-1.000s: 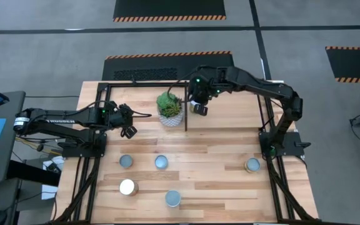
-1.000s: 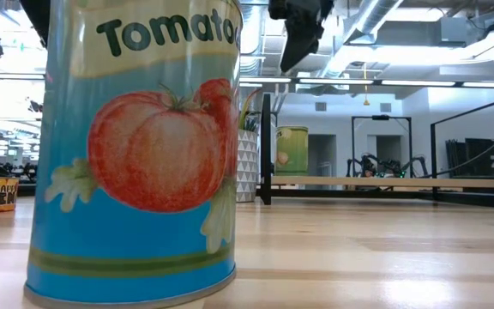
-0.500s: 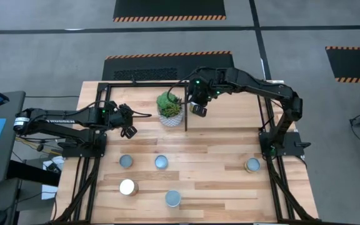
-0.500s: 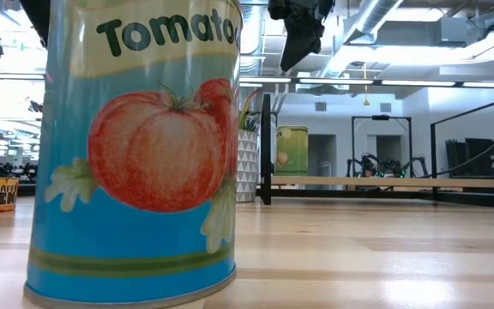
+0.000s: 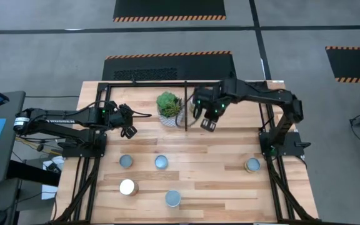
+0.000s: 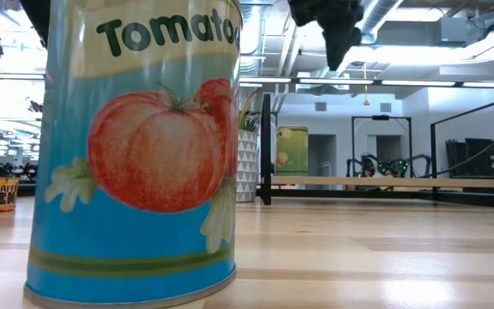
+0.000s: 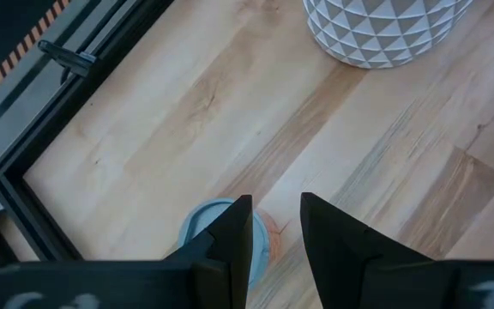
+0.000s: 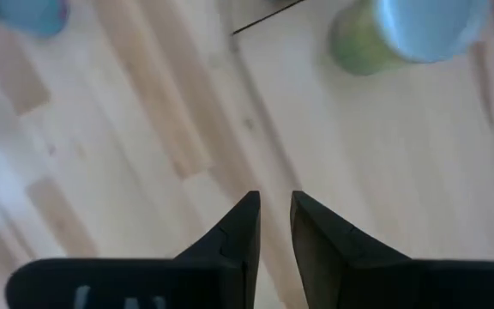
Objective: Pick and place cans onto a shelf
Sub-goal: Move the canned goods to the center on the table
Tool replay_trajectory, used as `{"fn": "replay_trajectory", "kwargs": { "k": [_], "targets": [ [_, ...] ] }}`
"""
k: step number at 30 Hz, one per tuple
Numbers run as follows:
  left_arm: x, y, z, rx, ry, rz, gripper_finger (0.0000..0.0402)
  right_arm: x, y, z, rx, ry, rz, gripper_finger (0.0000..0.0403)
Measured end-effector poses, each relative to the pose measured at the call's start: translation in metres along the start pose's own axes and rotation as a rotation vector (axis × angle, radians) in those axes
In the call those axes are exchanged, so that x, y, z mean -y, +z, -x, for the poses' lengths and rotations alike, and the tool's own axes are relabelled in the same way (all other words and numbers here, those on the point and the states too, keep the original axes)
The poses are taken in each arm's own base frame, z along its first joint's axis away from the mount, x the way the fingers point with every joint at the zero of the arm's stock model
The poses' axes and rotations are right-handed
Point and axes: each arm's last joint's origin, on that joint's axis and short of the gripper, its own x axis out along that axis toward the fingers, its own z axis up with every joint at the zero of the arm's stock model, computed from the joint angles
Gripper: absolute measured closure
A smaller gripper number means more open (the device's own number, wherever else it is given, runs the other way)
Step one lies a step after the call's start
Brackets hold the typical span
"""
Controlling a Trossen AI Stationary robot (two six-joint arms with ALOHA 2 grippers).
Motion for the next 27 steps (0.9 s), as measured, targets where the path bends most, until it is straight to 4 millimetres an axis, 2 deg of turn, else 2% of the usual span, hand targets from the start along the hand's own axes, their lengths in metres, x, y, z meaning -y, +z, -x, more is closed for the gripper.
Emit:
{"fn": "replay_trajectory", "kwargs": {
  "k": [14, 20, 27],
  "targets": [
    [0.000, 0.000, 0.000, 0.000, 0.000, 0.000, 0.0310, -0.073, -0.031, 0.005, 0.046, -0.022, 0.178, 0.0310],
    [0.000, 0.000, 0.000, 0.000, 0.000, -0.001, 0.0310, -0.103, -0.045, -0.013, 0.106, -0.068, 0.332, 0.0310],
    [0.000, 0.001, 0.000, 0.006, -0.004, 0.037, 0.0310, -0.122, -0.075, -0.039, 0.048, -0.169, 0.399, 0.0310]
  ]
}}
